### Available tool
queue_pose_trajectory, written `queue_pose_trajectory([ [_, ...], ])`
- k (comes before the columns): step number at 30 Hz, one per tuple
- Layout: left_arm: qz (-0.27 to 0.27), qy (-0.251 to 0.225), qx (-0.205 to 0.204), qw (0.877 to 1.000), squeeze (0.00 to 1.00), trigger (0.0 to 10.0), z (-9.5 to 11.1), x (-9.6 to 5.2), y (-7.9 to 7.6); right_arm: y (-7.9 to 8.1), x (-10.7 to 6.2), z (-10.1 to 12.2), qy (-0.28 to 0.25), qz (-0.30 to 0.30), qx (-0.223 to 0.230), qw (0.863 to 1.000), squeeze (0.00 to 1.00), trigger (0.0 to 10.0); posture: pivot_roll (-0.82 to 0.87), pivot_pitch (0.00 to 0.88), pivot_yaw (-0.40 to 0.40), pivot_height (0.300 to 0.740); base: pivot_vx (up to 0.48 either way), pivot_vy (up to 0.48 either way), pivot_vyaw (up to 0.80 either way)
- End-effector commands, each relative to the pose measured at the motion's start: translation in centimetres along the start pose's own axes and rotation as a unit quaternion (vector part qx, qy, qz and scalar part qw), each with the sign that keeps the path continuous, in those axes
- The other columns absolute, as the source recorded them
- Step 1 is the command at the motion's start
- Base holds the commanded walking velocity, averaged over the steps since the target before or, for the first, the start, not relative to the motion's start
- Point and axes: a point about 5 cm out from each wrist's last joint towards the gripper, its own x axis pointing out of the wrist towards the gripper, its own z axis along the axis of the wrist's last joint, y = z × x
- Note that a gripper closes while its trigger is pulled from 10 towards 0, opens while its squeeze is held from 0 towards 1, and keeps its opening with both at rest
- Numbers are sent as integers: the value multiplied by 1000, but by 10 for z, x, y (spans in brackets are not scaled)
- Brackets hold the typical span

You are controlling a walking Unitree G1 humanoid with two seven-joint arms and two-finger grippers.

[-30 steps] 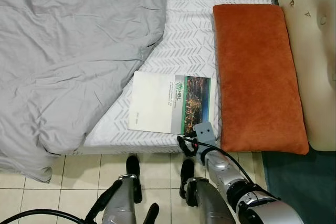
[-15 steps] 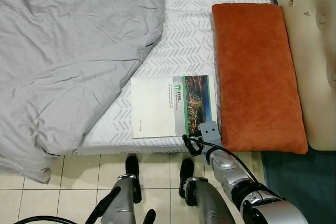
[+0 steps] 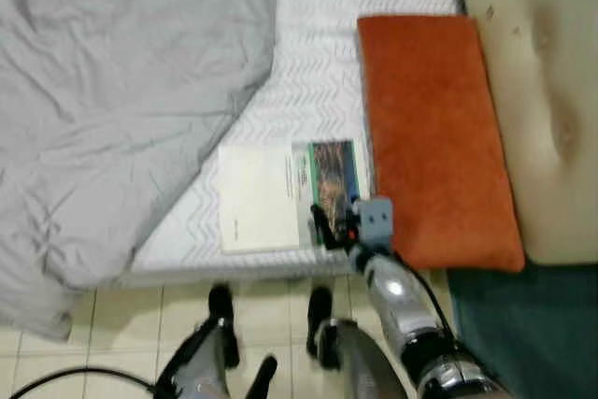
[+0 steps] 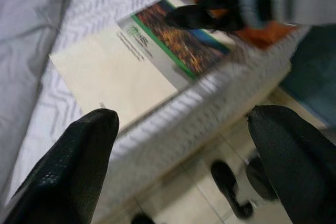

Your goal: Clean up the room

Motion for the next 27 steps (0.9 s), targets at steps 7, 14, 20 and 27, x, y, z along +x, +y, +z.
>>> queue_pose_trajectory([
  [7,49,97,-70,992,0,10000,-63,55,18,-28,-41,-2,-8,-68,-8,998,0,10000,52,130,-148,740,0,0,0],
  [14,85,97,-32,991,0,10000,-71,105,51,-61,-82,-16,34,-108,-54,992,1000,10000,19,0,-103,740,0,0,0],
  [20,88,65,-106,988,0,10000,-60,131,62,-93,-113,-29,80,-192,-69,976,1000,10000,-11,0,-56,740,0,0,0],
  [27,108,77,-158,979,0,10000,-67,130,56,-95,-127,-36,101,-203,-74,971,0,10000,-23,0,-57,740,0,372,0],
])
